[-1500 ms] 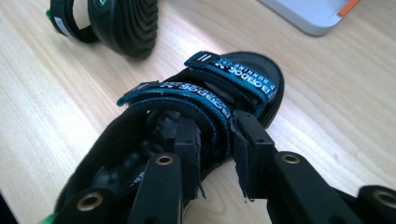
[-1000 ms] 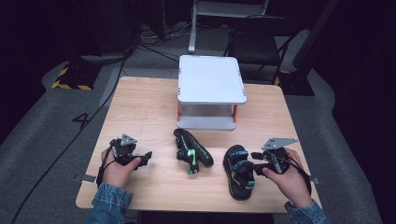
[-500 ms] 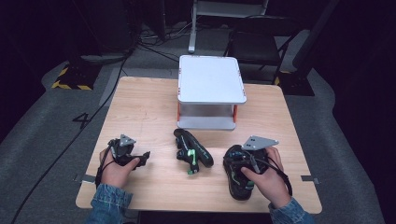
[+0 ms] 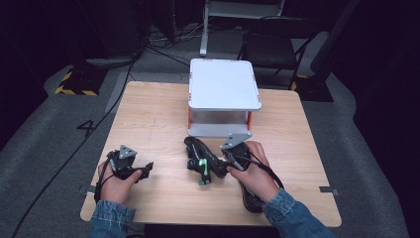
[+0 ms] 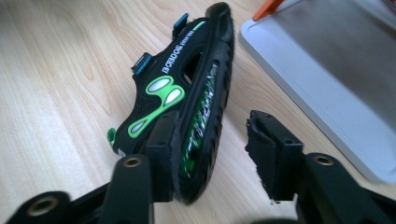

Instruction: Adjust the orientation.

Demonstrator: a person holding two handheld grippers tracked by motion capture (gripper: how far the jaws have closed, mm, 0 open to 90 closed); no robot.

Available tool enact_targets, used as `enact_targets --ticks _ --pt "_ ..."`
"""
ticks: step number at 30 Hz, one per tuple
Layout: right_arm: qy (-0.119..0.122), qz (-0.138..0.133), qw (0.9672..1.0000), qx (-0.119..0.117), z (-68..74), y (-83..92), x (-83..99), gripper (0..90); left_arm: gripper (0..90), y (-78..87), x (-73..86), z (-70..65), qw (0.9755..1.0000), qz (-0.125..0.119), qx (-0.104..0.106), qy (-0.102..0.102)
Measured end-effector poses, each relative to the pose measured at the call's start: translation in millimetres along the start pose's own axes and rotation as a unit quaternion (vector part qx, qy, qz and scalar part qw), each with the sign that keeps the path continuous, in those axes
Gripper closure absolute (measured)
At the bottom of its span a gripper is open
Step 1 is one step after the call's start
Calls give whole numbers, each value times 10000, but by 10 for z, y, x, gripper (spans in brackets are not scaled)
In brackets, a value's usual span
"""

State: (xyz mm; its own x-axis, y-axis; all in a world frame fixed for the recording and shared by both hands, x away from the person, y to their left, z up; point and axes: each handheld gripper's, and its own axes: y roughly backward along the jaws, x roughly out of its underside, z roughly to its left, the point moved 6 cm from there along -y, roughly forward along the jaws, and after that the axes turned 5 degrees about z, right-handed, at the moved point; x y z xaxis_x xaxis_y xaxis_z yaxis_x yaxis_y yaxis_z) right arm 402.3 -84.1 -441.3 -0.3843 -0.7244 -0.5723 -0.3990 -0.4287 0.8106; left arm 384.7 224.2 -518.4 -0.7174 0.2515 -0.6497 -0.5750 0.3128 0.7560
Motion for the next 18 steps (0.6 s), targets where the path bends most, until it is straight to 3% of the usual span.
enact_targets --ticks 5,11,15,18 --pt "340 196 9992 -95 106 -163 -92 619 243 53 86 29 10000 3 -32 67" --pt "524 453 9976 92 42 -274 -85 682 245 111 166 58 9999 16 -64 146" --pt "381 408 9984 -32 -22 -268 -77 708 247 117 189 72 9998 27 -107 154" --pt "293 405 9987 116 -104 -247 -61 714 246 113 186 65 9998 23 -106 149"
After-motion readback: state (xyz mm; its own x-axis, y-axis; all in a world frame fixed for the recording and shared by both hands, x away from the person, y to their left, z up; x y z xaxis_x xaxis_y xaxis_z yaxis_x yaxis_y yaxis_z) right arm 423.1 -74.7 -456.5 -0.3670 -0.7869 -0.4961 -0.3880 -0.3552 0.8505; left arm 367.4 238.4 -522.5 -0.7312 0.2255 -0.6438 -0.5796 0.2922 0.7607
